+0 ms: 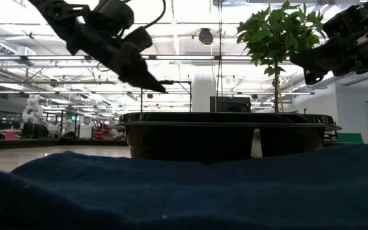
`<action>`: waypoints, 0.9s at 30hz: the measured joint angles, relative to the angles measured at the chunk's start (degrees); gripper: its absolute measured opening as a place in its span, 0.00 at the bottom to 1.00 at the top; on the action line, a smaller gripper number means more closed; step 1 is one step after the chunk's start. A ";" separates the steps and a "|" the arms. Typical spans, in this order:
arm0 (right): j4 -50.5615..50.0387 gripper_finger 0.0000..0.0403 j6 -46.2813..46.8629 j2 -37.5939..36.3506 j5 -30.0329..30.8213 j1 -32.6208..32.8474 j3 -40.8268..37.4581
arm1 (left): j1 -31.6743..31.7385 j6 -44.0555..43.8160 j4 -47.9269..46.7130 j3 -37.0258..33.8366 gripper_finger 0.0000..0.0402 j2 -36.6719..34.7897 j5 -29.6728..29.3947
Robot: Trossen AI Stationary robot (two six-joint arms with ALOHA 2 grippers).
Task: Pick and placing Produce into tupperware
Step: Put the strawberry into the black container
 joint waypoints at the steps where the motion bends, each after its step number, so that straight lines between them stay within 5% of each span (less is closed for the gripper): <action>1: -0.02 0.00 0.00 0.00 0.00 0.02 0.00 | -0.09 0.05 0.12 0.85 0.00 0.74 1.13; 10: -0.54 0.00 0.00 0.00 0.00 0.02 0.00 | -0.31 0.46 -1.77 4.31 0.07 2.81 4.24; 27: -0.34 0.00 -1.38 0.00 0.00 0.02 0.00 | -0.21 2.91 -21.94 18.40 0.08 2.83 3.29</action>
